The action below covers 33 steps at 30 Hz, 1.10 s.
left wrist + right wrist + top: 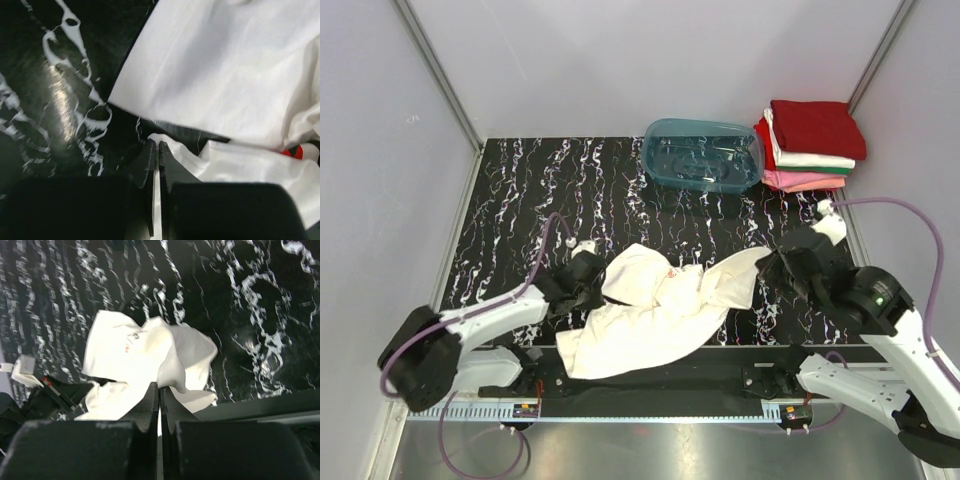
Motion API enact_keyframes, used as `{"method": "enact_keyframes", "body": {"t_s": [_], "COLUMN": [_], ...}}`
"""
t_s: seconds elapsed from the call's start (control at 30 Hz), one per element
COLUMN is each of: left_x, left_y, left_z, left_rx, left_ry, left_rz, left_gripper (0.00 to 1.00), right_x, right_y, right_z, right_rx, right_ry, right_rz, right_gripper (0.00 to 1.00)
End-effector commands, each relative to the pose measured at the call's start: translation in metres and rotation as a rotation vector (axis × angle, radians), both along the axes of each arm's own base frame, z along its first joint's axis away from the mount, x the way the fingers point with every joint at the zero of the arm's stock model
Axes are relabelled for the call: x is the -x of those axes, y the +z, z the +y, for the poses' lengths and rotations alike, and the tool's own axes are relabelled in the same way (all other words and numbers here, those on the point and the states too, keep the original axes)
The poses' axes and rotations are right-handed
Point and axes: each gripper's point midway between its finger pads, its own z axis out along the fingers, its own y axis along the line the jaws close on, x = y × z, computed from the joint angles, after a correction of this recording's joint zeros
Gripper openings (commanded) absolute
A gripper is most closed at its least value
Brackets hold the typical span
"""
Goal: Fold and stack the t-shirts
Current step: Flatten the tshirt out
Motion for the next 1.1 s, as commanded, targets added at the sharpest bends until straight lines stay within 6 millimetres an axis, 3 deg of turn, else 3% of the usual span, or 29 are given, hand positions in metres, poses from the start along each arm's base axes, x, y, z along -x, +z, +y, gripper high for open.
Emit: {"method": "enact_keyframes", "body": {"t_s": [0.0, 0.03, 0.07, 0.1, 0.13, 0.2, 0.23, 0.27, 0.3, 0.33, 0.43, 0.6, 0.73, 0.83, 0.93, 0.97, 1.0, 1.03, 1.07], "left_x": [0.001, -0.006, -0.007, -0.013, -0.006, -0.001, 0.006, 0.011, 0.018, 0.023, 0.043, 0.088, 0.123, 0.136, 0.130, 0.120, 0.109, 0.099, 0.078], "left_y": [0.058, 0.108, 0.133, 0.195, 0.212, 0.265, 0.304, 0.323, 0.355, 0.370, 0.419, 0.482, 0.514, 0.528, 0.534, 0.532, 0.530, 0.528, 0.521], "left_z": [0.014, 0.022, 0.028, 0.033, 0.044, 0.062, 0.074, 0.084, 0.096, 0.103, 0.131, 0.168, 0.186, 0.191, 0.189, 0.186, 0.192, 0.191, 0.188], "left_rx": [-0.022, -0.003, 0.005, 0.061, 0.046, 0.048, 0.072, 0.059, 0.081, 0.086, 0.117, 0.208, 0.279, 0.273, 0.244, 0.198, 0.158, 0.130, 0.062], "left_ry": [-0.015, 0.013, 0.022, 0.032, 0.029, 0.026, 0.037, 0.026, 0.041, 0.045, 0.055, 0.034, -0.005, -0.050, -0.052, -0.045, 0.016, 0.036, 0.074], "left_rz": [-0.078, -0.175, -0.227, -0.366, -0.385, -0.508, -0.576, -0.627, -0.695, -0.736, -0.902, -1.174, -1.330, -1.402, -1.424, -1.411, -1.389, -1.365, -1.311], "left_gripper": [0.00, 0.00, 0.00, 0.00, 0.00, 0.00, 0.00, 0.00, 0.00, 0.00, 0.00, 0.00, 0.00, 0.00, 0.00, 0.00, 0.00, 0.00, 0.00], "right_x": [-0.012, -0.012, -0.011, -0.011, -0.008, -0.008, -0.005, -0.002, 0.003, 0.009, 0.033, 0.073, 0.099, 0.102, 0.080, 0.049, 0.039, 0.015, -0.020], "right_y": [0.069, 0.081, 0.107, 0.119, 0.143, 0.170, 0.198, 0.212, 0.227, 0.255, 0.299, 0.341, 0.362, 0.370, 0.377, 0.372, 0.377, 0.366, 0.358], "right_z": [-0.013, -0.016, -0.020, -0.022, -0.026, -0.028, -0.031, -0.036, -0.038, -0.039, -0.061, -0.096, -0.091, -0.088, -0.083, -0.064, -0.065, -0.066, -0.045], "right_rx": [-0.028, -0.031, -0.061, -0.038, -0.062, -0.045, -0.076, -0.045, -0.048, -0.084, -0.117, -0.199, -0.238, -0.214, -0.162, -0.104, -0.078, 0.017, 0.094], "right_ry": [-0.028, -0.030, -0.033, -0.013, -0.006, 0.037, 0.042, 0.070, 0.093, 0.113, 0.116, 0.089, 0.203, 0.220, 0.161, 0.152, 0.118, 0.052, 0.035], "right_rz": [-0.196, -0.222, -0.279, -0.310, -0.368, -0.456, -0.535, -0.590, -0.644, -0.744, -0.916, -1.091, -1.208, -1.245, -1.230, -1.160, -1.143, -1.068, -0.992], "right_gripper": [0.00, 0.00, 0.00, 0.00, 0.00, 0.00, 0.00, 0.00, 0.00, 0.00, 0.00, 0.00, 0.00, 0.00, 0.00, 0.00, 0.00, 0.00, 0.00]}}
